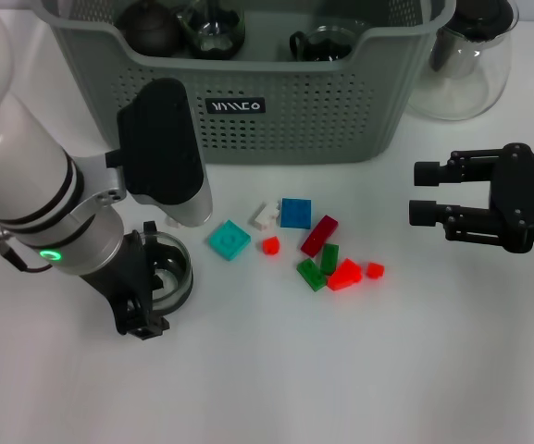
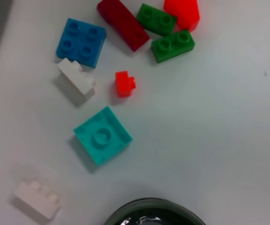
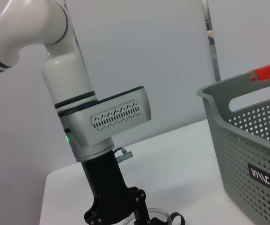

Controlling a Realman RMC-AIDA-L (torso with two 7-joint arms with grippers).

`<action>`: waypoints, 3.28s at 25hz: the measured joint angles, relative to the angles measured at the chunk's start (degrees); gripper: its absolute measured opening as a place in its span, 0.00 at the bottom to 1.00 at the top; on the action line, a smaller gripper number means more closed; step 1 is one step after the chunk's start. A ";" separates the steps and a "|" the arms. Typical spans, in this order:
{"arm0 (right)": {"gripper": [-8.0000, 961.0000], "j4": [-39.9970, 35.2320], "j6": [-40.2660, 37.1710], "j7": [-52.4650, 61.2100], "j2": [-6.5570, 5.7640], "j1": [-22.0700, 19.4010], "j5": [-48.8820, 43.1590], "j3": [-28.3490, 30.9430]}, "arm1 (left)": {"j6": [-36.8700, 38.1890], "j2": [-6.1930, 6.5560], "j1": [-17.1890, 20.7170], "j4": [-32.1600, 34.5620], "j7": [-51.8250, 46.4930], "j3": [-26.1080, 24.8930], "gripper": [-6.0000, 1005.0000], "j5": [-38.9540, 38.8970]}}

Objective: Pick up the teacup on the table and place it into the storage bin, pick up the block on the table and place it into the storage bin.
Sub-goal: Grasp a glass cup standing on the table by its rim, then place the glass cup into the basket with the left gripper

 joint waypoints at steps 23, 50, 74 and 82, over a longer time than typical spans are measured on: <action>0.56 0.01 -0.31 0.04 -0.05 0.06 0.27 0.00 | 15.05 0.89 -4.15 -5.04 17.48 -22.63 0.05 -18.78; 0.56 0.06 -0.10 -0.64 0.52 -0.88 0.03 0.09 | -36.25 6.20 -30.63 -31.97 -3.77 -32.09 0.04 -24.02; 0.56 0.10 0.12 -0.40 0.62 -0.78 0.02 0.09 | -57.03 5.18 -41.85 -56.15 -16.11 -31.51 0.07 -4.60; 0.56 0.18 0.10 -0.36 0.70 -1.07 0.02 -0.21 | -60.62 5.21 -42.45 -59.13 -17.19 -31.84 0.16 -4.26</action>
